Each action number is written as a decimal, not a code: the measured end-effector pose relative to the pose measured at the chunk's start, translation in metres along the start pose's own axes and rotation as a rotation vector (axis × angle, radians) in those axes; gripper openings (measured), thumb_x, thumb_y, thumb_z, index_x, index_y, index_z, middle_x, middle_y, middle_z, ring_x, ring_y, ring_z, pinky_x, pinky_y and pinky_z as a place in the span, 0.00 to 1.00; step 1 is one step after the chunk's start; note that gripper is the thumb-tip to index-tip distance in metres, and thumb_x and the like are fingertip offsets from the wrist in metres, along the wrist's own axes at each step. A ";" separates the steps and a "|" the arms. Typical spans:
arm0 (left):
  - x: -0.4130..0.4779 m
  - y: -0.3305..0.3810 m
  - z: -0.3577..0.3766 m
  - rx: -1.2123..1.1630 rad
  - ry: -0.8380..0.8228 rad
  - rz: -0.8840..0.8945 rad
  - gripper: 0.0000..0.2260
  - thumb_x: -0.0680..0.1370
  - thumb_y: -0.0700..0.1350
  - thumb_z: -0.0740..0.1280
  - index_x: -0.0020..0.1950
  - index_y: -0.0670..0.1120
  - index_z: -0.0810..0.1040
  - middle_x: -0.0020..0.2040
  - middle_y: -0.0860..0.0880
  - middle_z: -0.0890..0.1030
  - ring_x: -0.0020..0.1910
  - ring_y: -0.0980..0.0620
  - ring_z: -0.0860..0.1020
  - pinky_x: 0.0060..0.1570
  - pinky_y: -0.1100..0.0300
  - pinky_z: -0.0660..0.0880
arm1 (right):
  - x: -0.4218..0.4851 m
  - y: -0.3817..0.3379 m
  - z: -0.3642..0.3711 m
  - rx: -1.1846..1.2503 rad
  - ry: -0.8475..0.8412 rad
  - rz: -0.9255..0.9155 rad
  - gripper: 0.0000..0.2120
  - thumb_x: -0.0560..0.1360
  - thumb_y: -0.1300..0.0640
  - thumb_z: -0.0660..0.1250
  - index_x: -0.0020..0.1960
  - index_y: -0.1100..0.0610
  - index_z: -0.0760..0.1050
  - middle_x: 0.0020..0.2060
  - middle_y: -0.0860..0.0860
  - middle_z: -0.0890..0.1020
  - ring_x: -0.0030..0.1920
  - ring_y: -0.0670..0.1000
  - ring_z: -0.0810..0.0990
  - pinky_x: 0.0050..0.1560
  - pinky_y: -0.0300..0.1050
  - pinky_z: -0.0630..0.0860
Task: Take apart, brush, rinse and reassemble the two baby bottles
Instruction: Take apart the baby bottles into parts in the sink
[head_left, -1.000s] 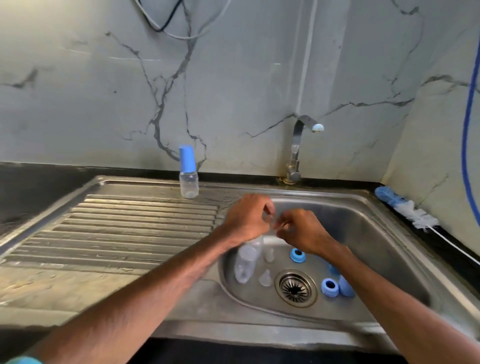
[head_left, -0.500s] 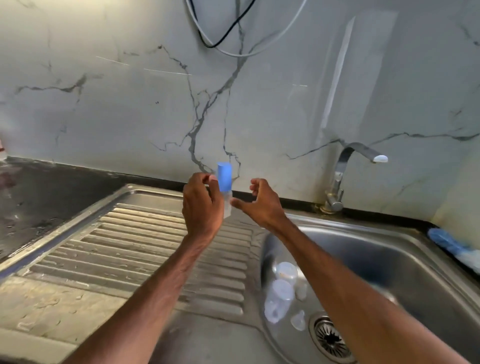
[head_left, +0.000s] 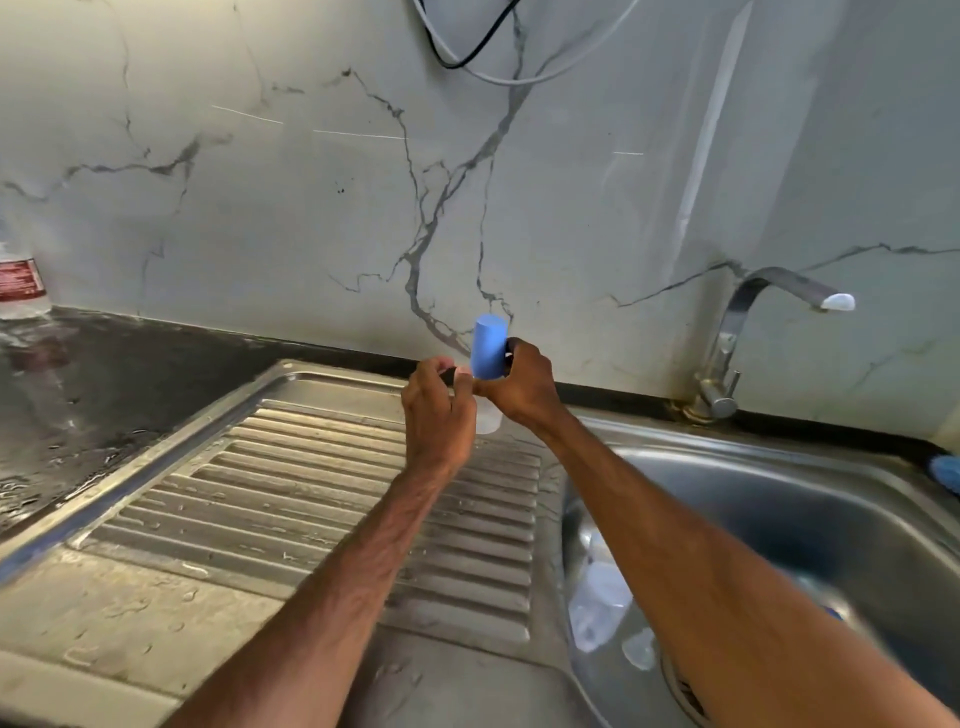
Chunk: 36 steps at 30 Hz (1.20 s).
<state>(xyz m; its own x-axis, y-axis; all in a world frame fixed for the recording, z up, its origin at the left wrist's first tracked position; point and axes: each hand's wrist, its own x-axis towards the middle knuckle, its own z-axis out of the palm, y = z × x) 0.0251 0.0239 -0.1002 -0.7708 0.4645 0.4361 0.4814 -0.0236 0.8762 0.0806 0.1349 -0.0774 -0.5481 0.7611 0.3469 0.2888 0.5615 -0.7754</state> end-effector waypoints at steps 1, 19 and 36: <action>-0.001 0.001 0.000 -0.005 -0.020 0.009 0.15 0.84 0.46 0.62 0.68 0.40 0.74 0.66 0.44 0.77 0.66 0.46 0.74 0.64 0.52 0.72 | -0.005 -0.001 -0.006 0.008 -0.002 -0.010 0.32 0.68 0.52 0.83 0.66 0.61 0.75 0.57 0.53 0.81 0.54 0.53 0.81 0.47 0.42 0.79; -0.117 0.092 0.091 -0.462 -0.815 -0.053 0.16 0.82 0.37 0.66 0.70 0.34 0.74 0.65 0.38 0.81 0.67 0.37 0.78 0.71 0.40 0.71 | -0.179 0.088 -0.224 0.101 -0.246 0.197 0.18 0.72 0.57 0.80 0.60 0.52 0.82 0.54 0.52 0.88 0.57 0.54 0.85 0.58 0.50 0.81; -0.140 0.070 0.118 -0.277 -0.460 -0.300 0.21 0.65 0.62 0.81 0.45 0.46 0.87 0.40 0.51 0.87 0.38 0.57 0.84 0.40 0.61 0.79 | -0.199 0.108 -0.202 -0.411 0.003 0.138 0.32 0.59 0.39 0.84 0.59 0.49 0.79 0.47 0.45 0.84 0.46 0.46 0.83 0.50 0.50 0.83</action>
<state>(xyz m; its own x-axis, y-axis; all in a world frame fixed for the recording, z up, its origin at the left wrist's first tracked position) 0.2160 0.0613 -0.1241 -0.5671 0.8195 0.0830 0.0973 -0.0335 0.9947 0.3792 0.1102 -0.1240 -0.4804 0.8389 0.2561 0.6483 0.5362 -0.5405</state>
